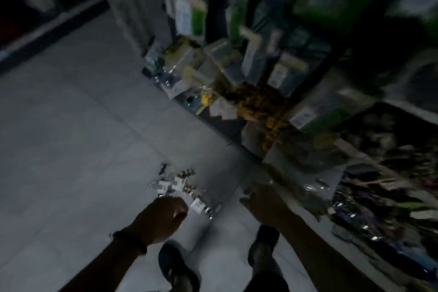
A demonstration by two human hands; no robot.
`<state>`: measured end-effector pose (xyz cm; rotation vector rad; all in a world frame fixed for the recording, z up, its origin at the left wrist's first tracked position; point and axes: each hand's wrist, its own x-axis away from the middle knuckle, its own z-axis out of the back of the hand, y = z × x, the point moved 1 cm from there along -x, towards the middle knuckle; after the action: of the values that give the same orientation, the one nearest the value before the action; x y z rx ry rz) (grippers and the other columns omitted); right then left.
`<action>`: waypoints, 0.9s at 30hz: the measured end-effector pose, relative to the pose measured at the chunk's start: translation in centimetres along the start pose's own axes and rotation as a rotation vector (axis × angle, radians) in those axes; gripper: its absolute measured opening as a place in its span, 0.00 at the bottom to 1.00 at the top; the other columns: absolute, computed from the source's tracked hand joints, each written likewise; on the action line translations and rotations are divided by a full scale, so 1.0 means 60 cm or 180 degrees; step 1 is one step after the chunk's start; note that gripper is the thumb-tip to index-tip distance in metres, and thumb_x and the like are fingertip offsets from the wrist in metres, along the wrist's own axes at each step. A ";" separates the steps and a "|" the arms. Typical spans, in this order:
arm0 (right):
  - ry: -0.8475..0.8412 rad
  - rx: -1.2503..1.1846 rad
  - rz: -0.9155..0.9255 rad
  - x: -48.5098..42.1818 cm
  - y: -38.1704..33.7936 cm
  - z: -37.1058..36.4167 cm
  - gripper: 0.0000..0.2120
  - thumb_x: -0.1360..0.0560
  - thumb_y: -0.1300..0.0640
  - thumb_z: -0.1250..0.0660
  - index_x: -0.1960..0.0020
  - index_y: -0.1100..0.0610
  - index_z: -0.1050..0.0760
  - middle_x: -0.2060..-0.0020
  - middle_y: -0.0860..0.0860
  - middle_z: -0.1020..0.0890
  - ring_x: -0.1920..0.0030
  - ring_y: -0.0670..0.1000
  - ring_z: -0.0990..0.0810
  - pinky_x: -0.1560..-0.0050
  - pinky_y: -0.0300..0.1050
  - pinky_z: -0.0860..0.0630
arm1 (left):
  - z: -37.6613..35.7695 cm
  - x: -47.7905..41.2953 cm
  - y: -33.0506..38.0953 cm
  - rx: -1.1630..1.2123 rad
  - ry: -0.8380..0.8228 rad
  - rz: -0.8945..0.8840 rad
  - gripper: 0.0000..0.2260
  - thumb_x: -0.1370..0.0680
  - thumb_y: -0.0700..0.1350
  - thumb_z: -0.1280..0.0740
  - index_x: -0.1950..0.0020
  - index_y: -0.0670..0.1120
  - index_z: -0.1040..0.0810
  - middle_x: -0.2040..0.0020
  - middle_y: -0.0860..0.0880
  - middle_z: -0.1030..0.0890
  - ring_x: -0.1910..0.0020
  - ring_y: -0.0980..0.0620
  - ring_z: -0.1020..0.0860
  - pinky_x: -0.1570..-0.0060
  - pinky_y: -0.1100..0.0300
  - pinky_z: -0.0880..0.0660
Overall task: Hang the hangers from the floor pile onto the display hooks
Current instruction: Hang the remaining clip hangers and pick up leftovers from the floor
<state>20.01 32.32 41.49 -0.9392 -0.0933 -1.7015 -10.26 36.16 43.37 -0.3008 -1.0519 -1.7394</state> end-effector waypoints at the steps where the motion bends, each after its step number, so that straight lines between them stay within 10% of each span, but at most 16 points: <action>1: -0.0207 0.0001 -0.0045 -0.031 -0.015 -0.047 0.20 0.20 0.40 0.33 0.34 0.52 0.23 0.36 0.50 0.19 0.36 0.51 0.21 0.35 0.43 0.28 | -0.021 -0.004 -0.044 0.0159 -0.0018 0.0197 0.16 0.16 0.57 0.39 0.37 0.52 0.17 0.39 0.54 0.16 0.40 0.55 0.19 0.42 0.67 0.26; 14: -0.1176 0.0095 -0.0488 -0.543 0.095 -0.631 0.19 0.27 0.44 0.28 0.44 0.56 0.18 0.47 0.54 0.14 0.44 0.57 0.15 0.50 0.43 0.22 | -0.530 -0.360 -0.451 0.1686 0.0264 0.1825 0.11 0.16 0.43 0.39 0.41 0.44 0.18 0.48 0.48 0.17 0.46 0.47 0.18 0.43 0.55 0.23; 22: -0.0736 -0.0436 -0.0815 -0.752 0.214 -0.889 0.15 0.27 0.44 0.24 0.53 0.55 0.20 0.51 0.59 0.14 0.53 0.58 0.15 0.54 0.47 0.18 | -0.762 -0.638 -0.549 0.3957 0.0672 0.2668 0.20 0.16 0.45 0.35 0.24 0.42 0.28 0.26 0.41 0.25 0.26 0.40 0.27 0.27 0.47 0.29; 27: -0.1020 -0.1469 -0.1288 -0.772 0.237 -0.953 0.24 0.35 0.39 0.20 0.50 0.58 0.14 0.59 0.56 0.13 0.62 0.51 0.13 0.63 0.54 0.15 | -0.792 -0.734 -0.575 0.4447 0.1562 0.2997 0.19 0.20 0.46 0.32 0.28 0.48 0.23 0.33 0.49 0.22 0.39 0.49 0.21 0.53 0.62 0.24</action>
<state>3.84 34.40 -31.65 -1.6230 -0.1105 -1.9685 -7.90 30.83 -29.80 0.4535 -1.2029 -0.0179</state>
